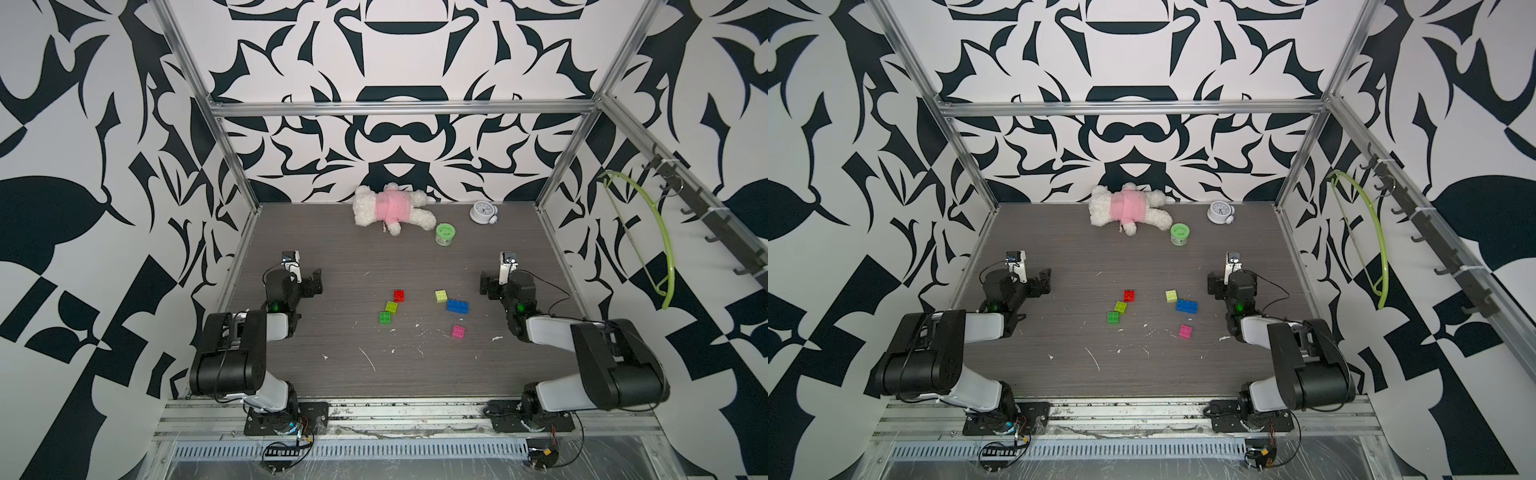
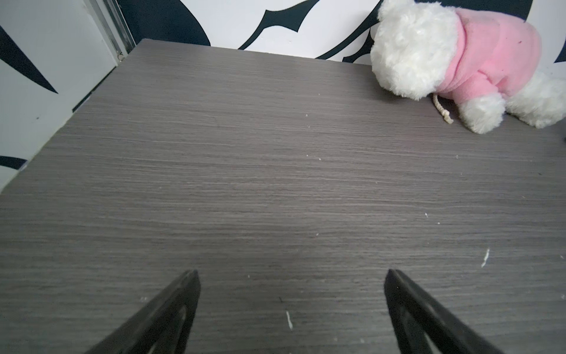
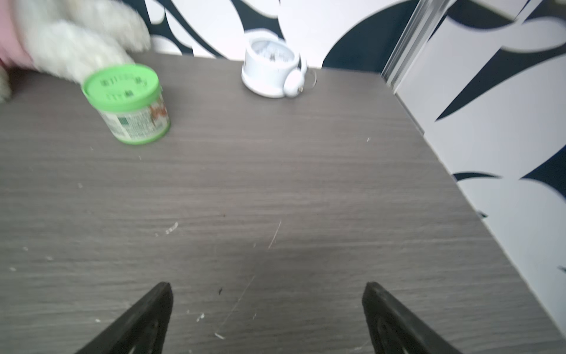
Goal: Assemble the letter y with lego
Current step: Pick up the lego brick from the center of the board.
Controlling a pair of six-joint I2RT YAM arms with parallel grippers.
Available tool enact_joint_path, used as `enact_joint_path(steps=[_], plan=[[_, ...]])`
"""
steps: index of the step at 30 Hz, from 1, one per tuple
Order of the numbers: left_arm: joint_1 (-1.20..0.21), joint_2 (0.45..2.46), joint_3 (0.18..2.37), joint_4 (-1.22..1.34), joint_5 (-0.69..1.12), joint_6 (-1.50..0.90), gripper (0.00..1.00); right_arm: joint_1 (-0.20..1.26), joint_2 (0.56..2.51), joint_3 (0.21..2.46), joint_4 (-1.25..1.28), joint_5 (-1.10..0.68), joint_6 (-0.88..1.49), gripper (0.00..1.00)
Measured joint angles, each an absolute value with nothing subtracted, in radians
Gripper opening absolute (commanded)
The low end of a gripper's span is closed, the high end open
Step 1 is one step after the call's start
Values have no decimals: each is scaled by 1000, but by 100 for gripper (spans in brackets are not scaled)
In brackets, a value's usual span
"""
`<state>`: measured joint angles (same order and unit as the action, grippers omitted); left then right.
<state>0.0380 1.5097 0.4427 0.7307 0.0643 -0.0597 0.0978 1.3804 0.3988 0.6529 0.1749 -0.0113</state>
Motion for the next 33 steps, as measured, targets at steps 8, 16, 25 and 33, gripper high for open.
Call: enact_joint_path(steps=[8, 16, 25, 33], plan=[[39, 1499, 764, 354, 110, -44, 99, 98, 1253, 636, 245, 87, -7, 99], [39, 1519, 1081, -62, 210, -12, 99, 105, 1297, 845, -136, 4, 50, 98], [38, 1534, 1225, -395, 365, -24, 99, 255, 1314, 879, -308, -27, 132, 84], [36, 1502, 1043, -406, 426, -109, 99, 492, 1452, 1019, -413, -11, 208, 73]])
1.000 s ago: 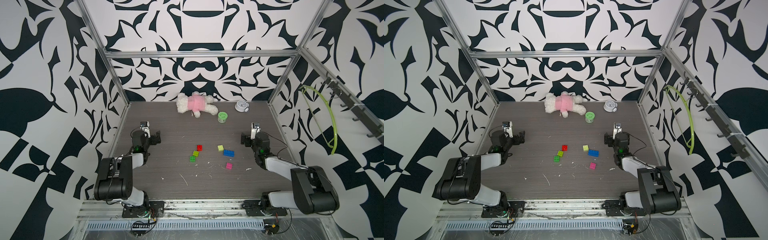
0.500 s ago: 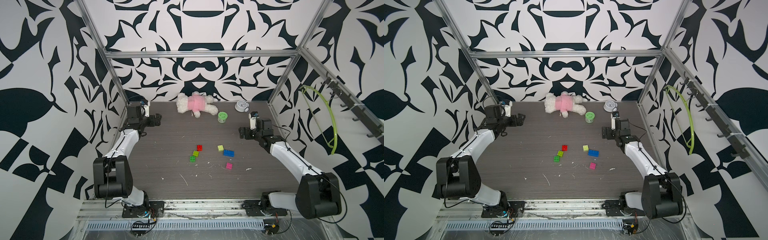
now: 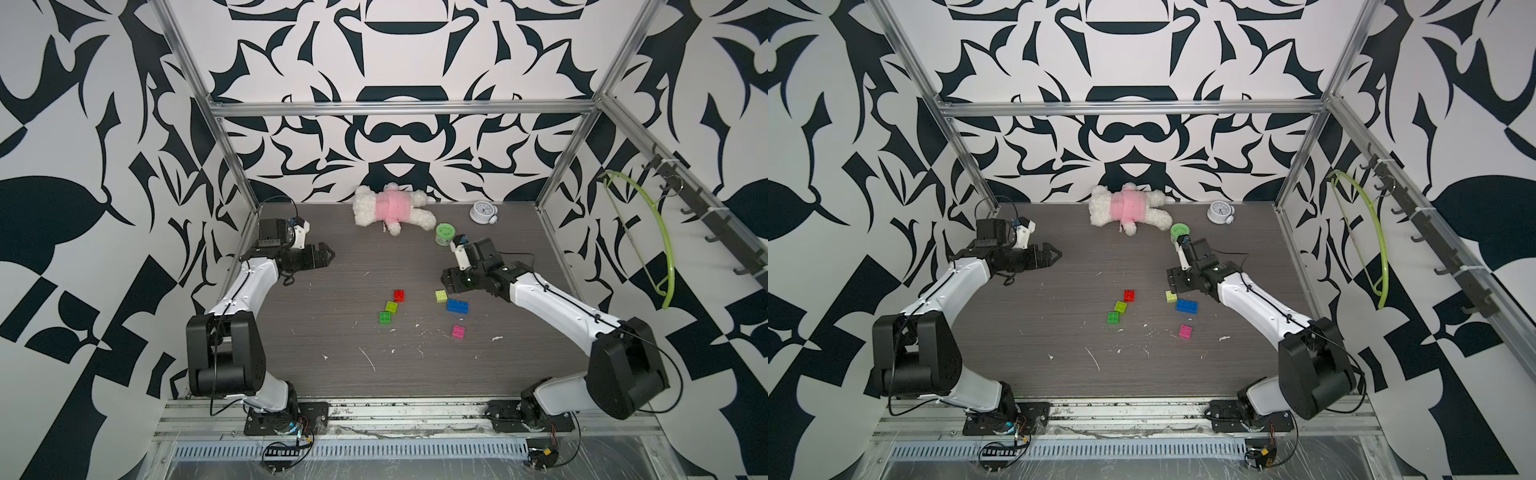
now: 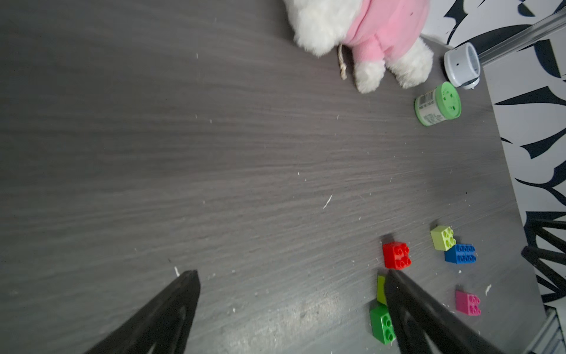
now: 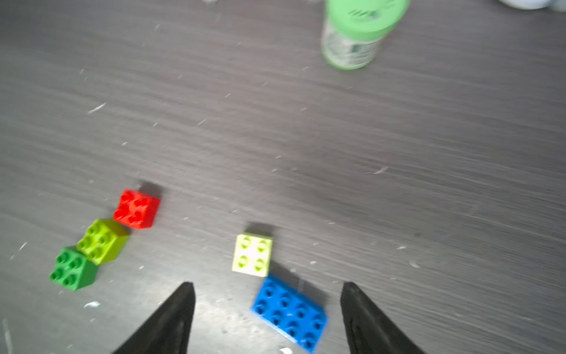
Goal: Assemble the letter y with lego
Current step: Pick up the lego brick from the center of the board.
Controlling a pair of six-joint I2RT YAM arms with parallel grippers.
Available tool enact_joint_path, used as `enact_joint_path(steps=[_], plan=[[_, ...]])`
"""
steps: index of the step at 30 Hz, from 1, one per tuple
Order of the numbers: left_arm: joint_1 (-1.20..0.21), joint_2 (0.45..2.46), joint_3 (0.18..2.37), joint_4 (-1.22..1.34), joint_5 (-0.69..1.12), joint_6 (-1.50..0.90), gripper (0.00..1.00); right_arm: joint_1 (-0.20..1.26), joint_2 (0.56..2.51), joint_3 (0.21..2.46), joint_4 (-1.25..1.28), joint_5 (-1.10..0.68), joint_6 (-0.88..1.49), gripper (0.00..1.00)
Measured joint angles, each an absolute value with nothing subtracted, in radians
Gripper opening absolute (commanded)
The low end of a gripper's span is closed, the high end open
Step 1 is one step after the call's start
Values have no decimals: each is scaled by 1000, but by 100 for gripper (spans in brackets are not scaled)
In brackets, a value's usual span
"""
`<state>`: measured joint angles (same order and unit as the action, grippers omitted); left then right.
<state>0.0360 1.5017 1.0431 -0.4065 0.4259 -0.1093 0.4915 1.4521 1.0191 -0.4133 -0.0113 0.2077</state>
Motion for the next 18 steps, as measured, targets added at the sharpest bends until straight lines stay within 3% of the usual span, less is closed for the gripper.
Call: enact_joint_path(steps=[9, 18], plan=[[55, 1429, 915, -324, 430, -138, 99, 690, 1602, 1173, -533, 10, 301, 59], [127, 1401, 864, -252, 439, -191, 99, 711, 1783, 1333, -595, 4, 607, 49]])
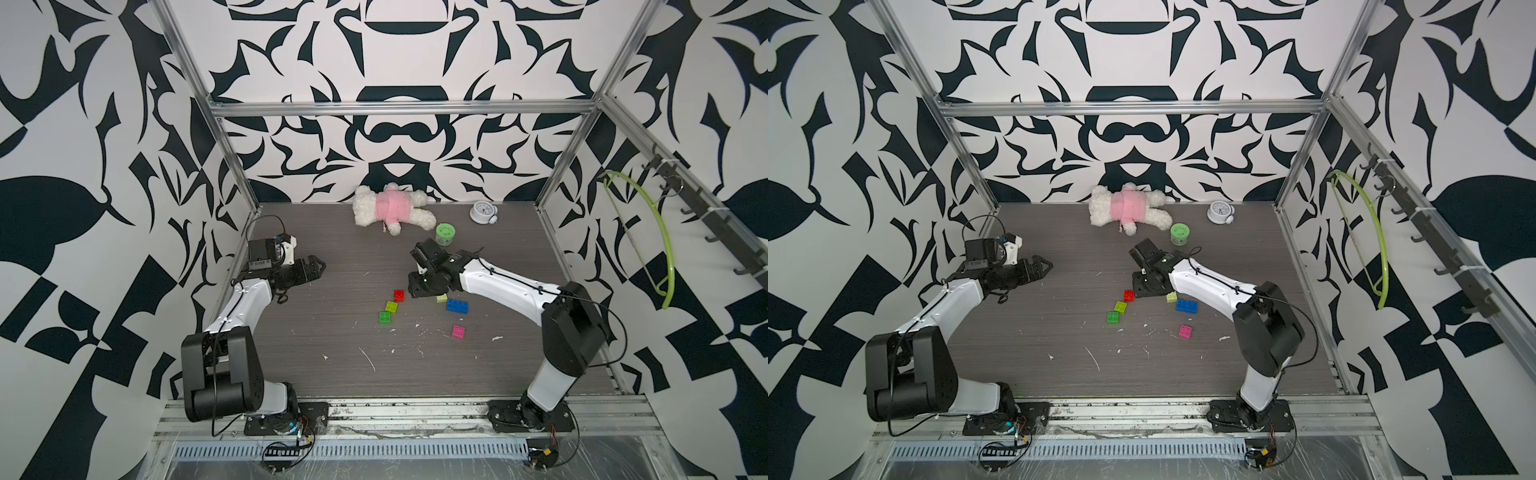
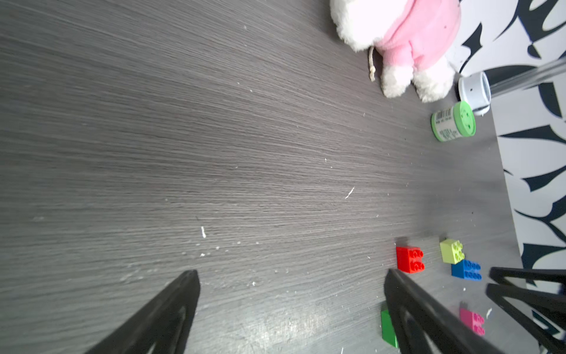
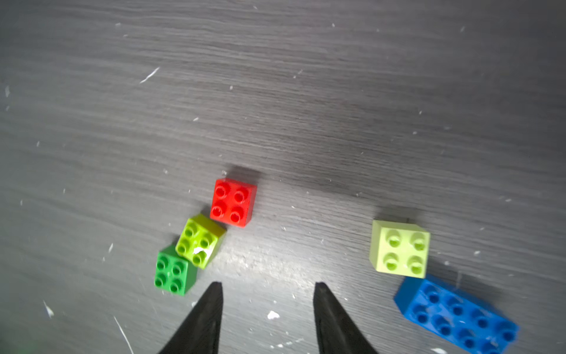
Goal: Assemble the letter y with lego
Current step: Pick up the lego brick from the center of the board.
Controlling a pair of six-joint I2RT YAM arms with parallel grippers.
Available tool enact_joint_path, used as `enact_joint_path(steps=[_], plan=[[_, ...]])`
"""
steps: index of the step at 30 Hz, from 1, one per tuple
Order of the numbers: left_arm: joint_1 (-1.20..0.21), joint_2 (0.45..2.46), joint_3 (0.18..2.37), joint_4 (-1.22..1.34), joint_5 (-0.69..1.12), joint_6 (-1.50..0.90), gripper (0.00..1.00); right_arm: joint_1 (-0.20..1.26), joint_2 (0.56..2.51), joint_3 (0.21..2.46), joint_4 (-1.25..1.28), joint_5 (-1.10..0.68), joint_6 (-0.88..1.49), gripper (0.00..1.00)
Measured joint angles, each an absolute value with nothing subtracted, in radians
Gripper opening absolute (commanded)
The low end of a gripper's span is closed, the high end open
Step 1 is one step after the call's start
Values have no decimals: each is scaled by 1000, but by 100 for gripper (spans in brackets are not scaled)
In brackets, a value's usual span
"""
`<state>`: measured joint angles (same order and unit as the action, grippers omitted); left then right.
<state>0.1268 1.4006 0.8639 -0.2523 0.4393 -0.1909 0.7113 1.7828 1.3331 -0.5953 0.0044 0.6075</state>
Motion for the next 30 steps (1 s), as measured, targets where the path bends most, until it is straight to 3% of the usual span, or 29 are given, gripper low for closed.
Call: enact_joint_path(steps=[14, 30], plan=[[153, 1390, 857, -227, 472, -232, 99, 786, 2088, 1680, -785, 32, 686, 50], [157, 1402, 857, -227, 499, -256, 99, 791, 2172, 1742, -869, 50, 685, 46]])
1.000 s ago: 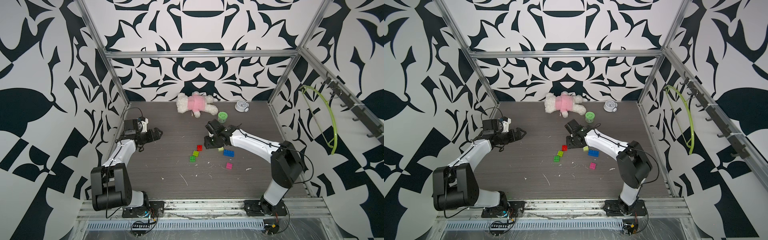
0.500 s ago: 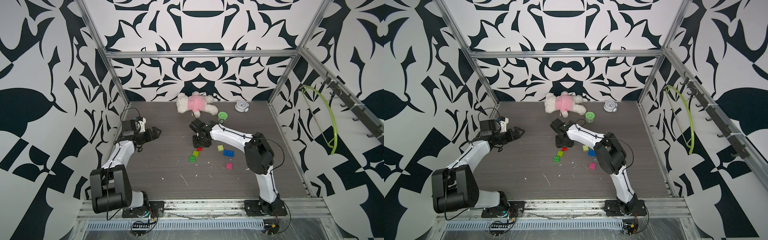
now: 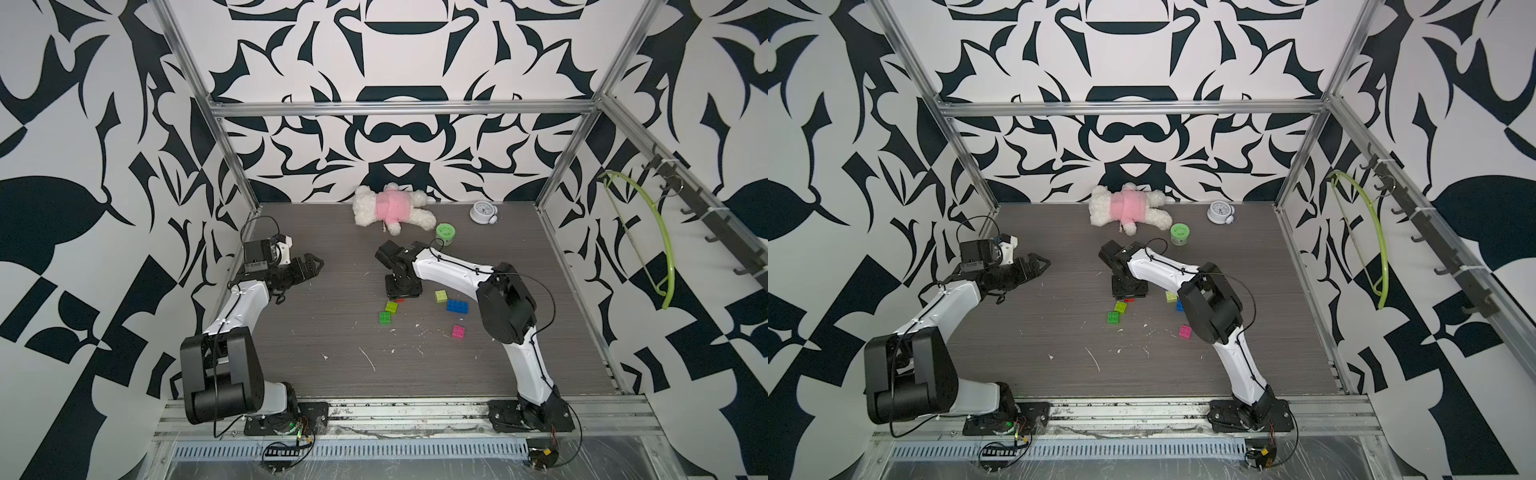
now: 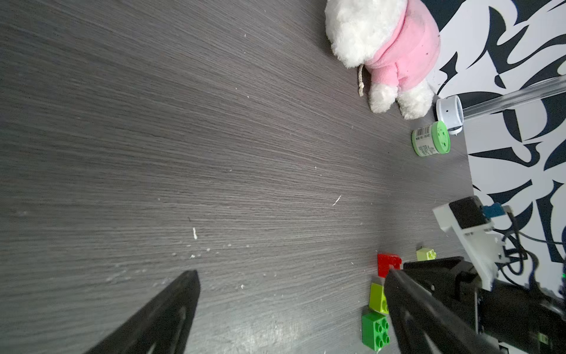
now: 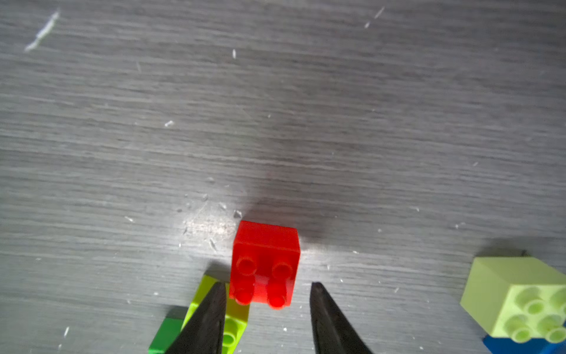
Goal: Assemble the letter y with lego
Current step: Pick up the lego brick from the center of the board.
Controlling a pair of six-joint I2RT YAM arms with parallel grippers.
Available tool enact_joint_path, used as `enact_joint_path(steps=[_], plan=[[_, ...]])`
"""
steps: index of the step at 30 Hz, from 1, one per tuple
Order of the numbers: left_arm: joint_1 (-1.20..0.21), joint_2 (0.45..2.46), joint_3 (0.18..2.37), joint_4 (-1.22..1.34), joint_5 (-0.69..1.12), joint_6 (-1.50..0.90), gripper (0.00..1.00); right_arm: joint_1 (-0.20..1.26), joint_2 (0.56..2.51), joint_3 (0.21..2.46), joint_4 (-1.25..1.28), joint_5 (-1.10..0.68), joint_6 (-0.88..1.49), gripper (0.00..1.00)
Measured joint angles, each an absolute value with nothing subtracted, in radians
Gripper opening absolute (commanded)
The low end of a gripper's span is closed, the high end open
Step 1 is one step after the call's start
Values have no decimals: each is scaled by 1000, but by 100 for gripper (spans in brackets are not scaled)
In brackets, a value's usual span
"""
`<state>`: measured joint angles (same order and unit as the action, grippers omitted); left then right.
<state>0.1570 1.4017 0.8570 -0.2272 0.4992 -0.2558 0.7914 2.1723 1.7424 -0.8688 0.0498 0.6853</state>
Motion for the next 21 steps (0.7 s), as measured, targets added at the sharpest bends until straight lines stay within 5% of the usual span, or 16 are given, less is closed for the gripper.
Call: enact_joint_path(steps=[8, 21], plan=[[157, 1402, 857, -227, 503, -262, 99, 785, 2181, 1753, -869, 58, 679, 35], [157, 1409, 857, -227, 503, -262, 99, 767, 2196, 1779, -855, 54, 677, 32]])
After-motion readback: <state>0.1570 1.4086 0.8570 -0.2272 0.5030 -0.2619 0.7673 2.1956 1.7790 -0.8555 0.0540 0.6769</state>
